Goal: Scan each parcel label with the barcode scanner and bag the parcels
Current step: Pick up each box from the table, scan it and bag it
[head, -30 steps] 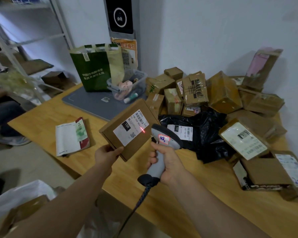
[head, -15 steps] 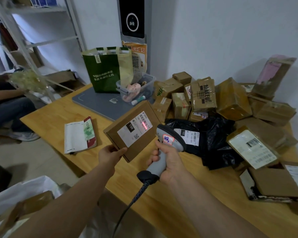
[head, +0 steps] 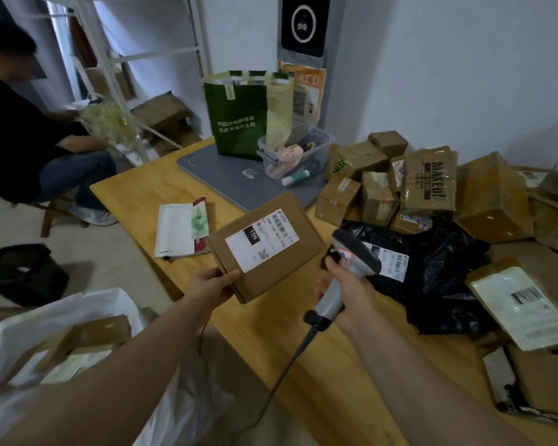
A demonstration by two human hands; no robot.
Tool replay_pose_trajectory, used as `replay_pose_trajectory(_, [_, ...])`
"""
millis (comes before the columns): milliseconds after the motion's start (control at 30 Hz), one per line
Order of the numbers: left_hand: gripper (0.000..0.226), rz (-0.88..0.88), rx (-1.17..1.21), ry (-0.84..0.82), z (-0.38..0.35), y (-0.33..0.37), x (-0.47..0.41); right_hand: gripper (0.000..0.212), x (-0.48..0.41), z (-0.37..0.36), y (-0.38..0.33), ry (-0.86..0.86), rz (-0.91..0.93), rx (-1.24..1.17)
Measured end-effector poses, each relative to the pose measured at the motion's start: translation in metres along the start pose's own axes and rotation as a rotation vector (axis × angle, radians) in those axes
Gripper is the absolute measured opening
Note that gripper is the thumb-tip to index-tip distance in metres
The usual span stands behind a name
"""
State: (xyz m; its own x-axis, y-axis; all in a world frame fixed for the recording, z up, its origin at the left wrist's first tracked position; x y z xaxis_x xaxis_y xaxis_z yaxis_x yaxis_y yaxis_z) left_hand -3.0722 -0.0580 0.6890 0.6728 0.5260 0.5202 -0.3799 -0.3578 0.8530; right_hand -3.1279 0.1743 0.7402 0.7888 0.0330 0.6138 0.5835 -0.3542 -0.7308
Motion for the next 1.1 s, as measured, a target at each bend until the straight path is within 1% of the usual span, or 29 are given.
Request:
replay_pose_trajectory(67, [0.024,0.08,0.044,0.009,0.018,-0.008,0.007,0.039,-0.012,0.0,0.001,0.025,0.008,0.071])
replay_pose_trajectory(200, [0.014,0.171,0.063,0.001,0.067,-0.035,0.022,0.046,-0.021,-0.031,0.025,-0.114,-0.027,0.243])
replay_pose_trajectory(300, [0.011,0.205,0.143,0.06,0.117,-0.057,0.033,0.031,-0.012,-0.061,0.058,-0.2,-0.002,0.45])
replay_pose_trajectory(367, [0.013,0.217,0.186,0.11,0.153,-0.069,0.033,0.033,-0.003,-0.085,0.081,-0.23,0.039,0.599])
replay_pose_trajectory(467, [0.021,0.234,0.223,0.261,0.21,-0.085,0.02,0.04,0.009,-0.13,0.115,-0.27,0.097,0.667])
replay_pose_trajectory(567, [0.017,0.248,0.315,0.488,0.278,-0.103,0.001,0.036,0.018,-0.185,0.156,-0.313,0.086,0.702])
replay_pose_trajectory(634, [0.017,0.272,0.265,0.632,0.323,-0.118,-0.006,0.039,0.02,-0.222,0.192,-0.339,0.078,0.76])
replay_pose_trajectory(700, [0.018,0.306,0.198,0.731,0.367,-0.138,-0.012,0.056,0.022,-0.257,0.232,-0.358,0.065,0.811])
replay_pose_trajectory(734, [0.017,0.322,0.179,0.769,0.388,-0.146,-0.015,0.061,0.024,-0.273,0.25,-0.372,0.062,0.814])
replay_pose_trajectory(800, [0.017,0.376,0.111,0.794,0.425,-0.164,-0.024,0.052,0.026,-0.305,0.284,-0.391,0.035,0.831])
replay_pose_trajectory(834, [0.025,0.403,0.078,0.807,0.441,-0.172,-0.028,0.047,0.024,-0.319,0.3,-0.397,0.012,0.843])
replay_pose_trajectory(867, [0.039,0.432,0.065,0.824,0.454,-0.179,-0.031,0.046,0.024,-0.332,0.314,-0.396,-0.005,0.833])
replay_pose_trajectory(934, [0.054,0.465,0.072,0.865,0.48,-0.196,-0.04,0.048,0.022,-0.356,0.342,-0.406,-0.053,0.815])
replay_pose_trajectory(1000, [0.066,0.497,0.094,0.893,0.499,-0.211,-0.051,0.053,0.018,-0.372,0.366,-0.394,-0.055,0.848])
replay_pose_trajectory(1100, [0.097,0.594,0.054,0.93,0.521,-0.228,-0.069,0.055,0.006,-0.386,0.395,-0.352,-0.067,0.886])
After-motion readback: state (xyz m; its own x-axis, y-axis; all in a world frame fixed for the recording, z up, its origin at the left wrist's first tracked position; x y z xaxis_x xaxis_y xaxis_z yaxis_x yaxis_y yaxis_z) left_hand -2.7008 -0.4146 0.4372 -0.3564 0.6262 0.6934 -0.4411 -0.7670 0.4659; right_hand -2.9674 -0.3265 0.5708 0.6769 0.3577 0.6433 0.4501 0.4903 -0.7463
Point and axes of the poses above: each hand's wrist, its own x-axis away from the middle knuckle, its own z-axis out of the back of the hand, y = z × x, the point moved 3 cm from there along -x, towards the middle knuckle, and after that the axes turned 1 degree about x, right-handed, at the moved point
